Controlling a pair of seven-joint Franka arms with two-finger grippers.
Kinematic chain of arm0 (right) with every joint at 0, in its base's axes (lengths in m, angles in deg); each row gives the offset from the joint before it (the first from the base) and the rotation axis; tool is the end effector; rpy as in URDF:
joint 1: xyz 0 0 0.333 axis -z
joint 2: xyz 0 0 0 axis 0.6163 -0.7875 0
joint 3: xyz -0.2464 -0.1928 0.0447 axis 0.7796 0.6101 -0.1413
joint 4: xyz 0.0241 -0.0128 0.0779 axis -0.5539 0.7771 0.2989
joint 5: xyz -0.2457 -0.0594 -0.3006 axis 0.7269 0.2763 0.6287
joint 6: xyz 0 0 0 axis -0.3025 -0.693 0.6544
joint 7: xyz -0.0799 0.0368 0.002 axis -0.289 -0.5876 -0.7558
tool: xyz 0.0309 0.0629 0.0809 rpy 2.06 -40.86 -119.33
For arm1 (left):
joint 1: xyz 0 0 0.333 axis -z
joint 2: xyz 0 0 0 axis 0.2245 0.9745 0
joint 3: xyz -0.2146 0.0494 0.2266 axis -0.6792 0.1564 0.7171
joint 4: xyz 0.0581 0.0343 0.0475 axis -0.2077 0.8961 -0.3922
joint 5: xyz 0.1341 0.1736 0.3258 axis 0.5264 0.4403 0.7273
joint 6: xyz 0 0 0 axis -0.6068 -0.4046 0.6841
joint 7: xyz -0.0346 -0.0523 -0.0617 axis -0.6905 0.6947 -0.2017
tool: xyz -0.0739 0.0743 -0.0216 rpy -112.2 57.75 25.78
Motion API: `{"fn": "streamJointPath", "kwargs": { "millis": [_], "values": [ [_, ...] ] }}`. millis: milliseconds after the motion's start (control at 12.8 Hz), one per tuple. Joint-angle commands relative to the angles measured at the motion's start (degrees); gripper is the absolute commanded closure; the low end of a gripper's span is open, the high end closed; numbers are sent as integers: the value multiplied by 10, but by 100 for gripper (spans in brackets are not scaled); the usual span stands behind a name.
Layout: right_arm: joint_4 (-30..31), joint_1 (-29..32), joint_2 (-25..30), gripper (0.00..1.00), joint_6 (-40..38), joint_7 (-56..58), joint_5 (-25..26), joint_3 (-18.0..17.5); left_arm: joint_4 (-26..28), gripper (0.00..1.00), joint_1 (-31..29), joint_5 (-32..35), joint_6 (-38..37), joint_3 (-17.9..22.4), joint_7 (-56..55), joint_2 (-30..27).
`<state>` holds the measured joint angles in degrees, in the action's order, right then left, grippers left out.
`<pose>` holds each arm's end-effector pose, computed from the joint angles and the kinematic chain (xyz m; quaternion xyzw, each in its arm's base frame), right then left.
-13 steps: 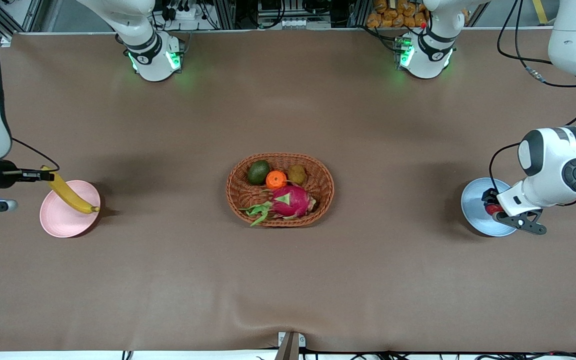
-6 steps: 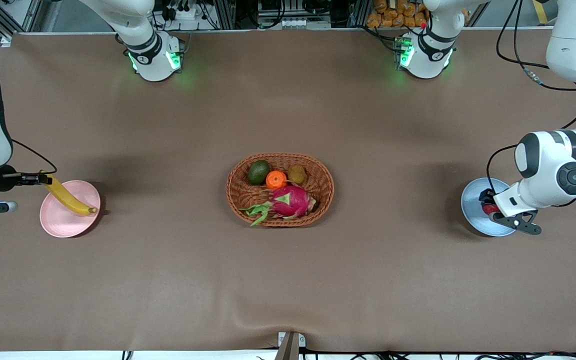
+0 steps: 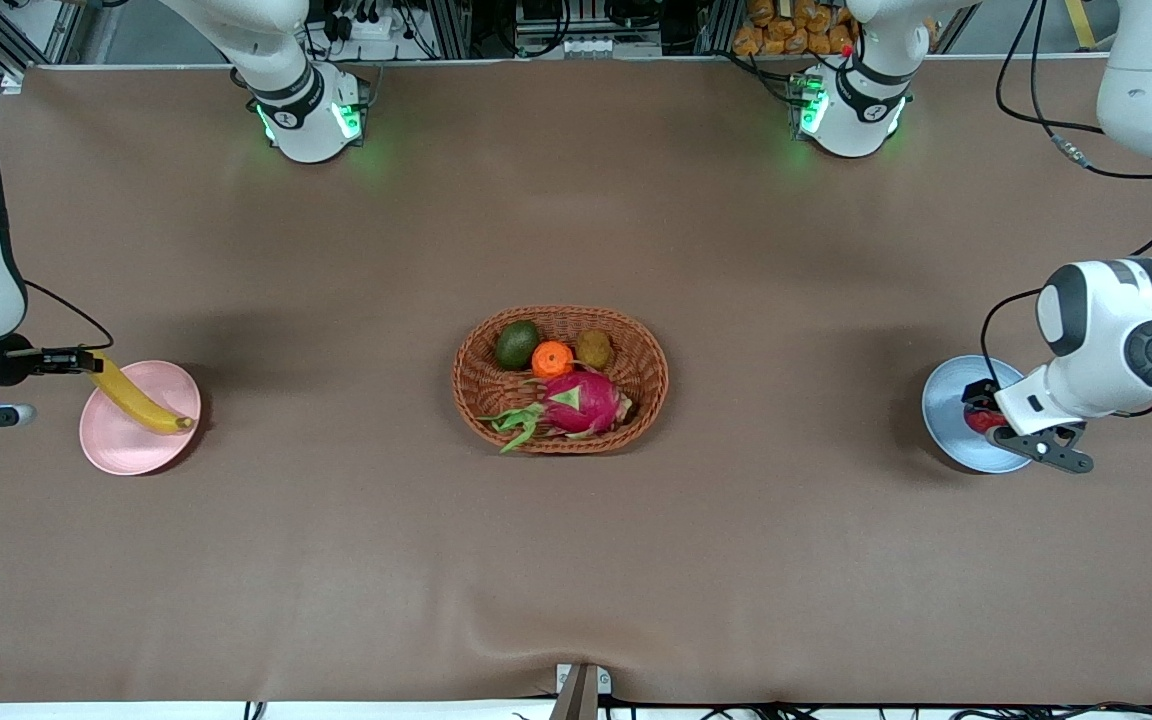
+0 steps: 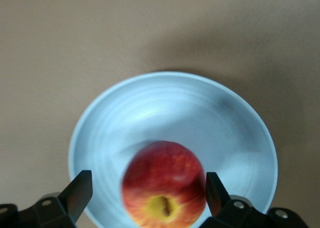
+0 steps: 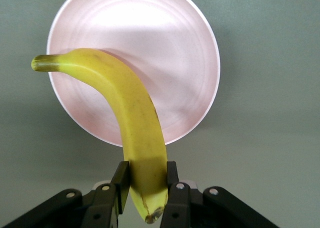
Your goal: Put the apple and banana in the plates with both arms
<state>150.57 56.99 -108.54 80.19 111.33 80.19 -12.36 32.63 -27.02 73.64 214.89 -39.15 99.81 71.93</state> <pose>0.5739 -0.2531 0.2846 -0.9909 -0.0165 0.1293 0.0347 0.6218 0.1050 0.2439 -0.9730 0.2219 0.0186 0.0608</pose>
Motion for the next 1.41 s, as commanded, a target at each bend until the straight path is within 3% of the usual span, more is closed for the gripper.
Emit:
{"fn": "streamJointPath", "kwargs": {
  "millis": [0, 156, 235, 313, 391, 547, 782, 939, 1173, 1330],
  "values": [
    [2, 13, -8, 98, 24, 32, 2, -9, -2, 0, -2, 11, -52, -9, 29, -65],
    [1, 14, -21, 92, 25, 32, -1, -10, -33, 0, 0, 10, -120, -35, 29, -91],
    [1, 14, -22, 85, 28, 32, -4, -10, -64, 0, 1, 10, -167, -45, 29, -97],
    [0, 13, -26, 71, 28, 32, -11, -10, -102, 0, 1, 8, -217, -58, 29, -97],
    [-1, 14, -30, 36, 28, 32, -17, -10, -143, 0, 1, 7, -265, -71, 29, -97],
    [-3, 13, -33, 0, 28, 32, -26, -10, -212, 0, 1, -2, -319, -88, 29, -96],
    [-10, 10, -33, 0, 22, 32, -27, -10, -276, 0, 2, -29, -373, -109, 7, -113],
    [-28, 7, -30, 0, 3, 31, -27, -11, -278, 0, 3, -45, -391, -111, -57, -148],
    [-141, -1, -28, 0, -117, 26, -27, -10, -277, 0, 0, -46, -434, -135, -136, -196],
    [-196, -10, -25, 0, -134, 24, -35, -11, -275, 0, 0, -56, -474, -144, -185, -230]
  ]
}}
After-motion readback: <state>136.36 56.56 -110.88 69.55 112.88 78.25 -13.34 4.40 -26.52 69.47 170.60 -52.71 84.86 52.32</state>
